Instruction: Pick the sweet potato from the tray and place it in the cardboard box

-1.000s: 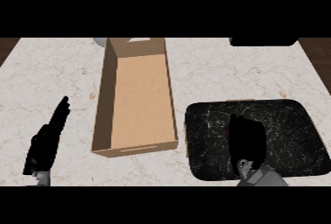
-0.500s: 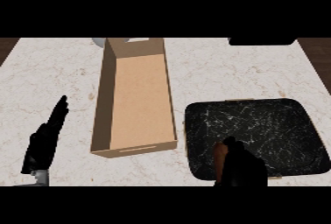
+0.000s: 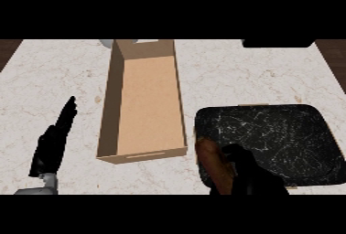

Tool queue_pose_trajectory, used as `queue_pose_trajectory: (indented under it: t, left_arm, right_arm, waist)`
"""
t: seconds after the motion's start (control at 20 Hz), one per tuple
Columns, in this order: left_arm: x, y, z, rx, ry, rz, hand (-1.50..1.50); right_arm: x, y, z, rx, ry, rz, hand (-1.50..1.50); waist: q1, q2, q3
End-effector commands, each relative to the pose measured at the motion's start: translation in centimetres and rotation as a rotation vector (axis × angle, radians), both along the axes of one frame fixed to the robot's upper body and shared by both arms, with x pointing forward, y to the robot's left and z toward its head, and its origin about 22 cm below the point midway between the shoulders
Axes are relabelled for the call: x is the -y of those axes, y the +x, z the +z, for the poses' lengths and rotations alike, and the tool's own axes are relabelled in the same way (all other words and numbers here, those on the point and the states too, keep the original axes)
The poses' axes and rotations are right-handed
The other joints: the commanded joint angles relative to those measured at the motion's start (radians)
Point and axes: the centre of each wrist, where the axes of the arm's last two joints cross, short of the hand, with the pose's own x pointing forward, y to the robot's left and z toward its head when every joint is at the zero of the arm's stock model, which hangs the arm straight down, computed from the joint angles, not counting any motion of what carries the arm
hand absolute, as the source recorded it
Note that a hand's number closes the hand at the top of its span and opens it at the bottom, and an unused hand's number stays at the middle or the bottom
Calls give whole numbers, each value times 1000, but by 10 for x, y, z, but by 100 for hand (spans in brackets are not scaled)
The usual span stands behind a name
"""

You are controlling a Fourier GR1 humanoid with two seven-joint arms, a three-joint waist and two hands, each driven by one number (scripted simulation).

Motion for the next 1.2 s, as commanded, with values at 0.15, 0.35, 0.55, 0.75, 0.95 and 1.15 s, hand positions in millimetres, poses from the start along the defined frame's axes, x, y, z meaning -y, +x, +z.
queue_pose_trajectory:
  t: [0.15, 0.35, 0.55, 0.75, 0.95, 1.15]
  left_arm:
    - [-1, -3, -2, -14, -3, -20, 0]
    - [3, -1, -2, 7, 6, -21, 0]
    - [2, 8, 3, 4, 12, -23, 0]
    - [-14, 4, 5, 15, 21, -26, 0]
    - [18, 13, 7, 7, 0, -65, 0]
    - [-3, 12, 8, 21, 20, -44, 0]
  right_arm:
    - [-29, -2, 41, 200, 181, 57, 150]
    - [-43, 24, 60, 259, 203, 115, 150]
    - [-51, 38, 76, 246, 211, 108, 150]
    - [-50, 99, 82, 229, 228, 73, 150]
    - [-72, 129, 94, 181, 210, 65, 150]
    - [-75, 163, 89, 101, 215, 55, 150]
  waist:
    - [21, 2, -1]
    - [27, 4, -1]
    - [26, 3, -1]
    - [39, 9, -1]
    - [54, 10, -1]
    - [53, 11, -1]
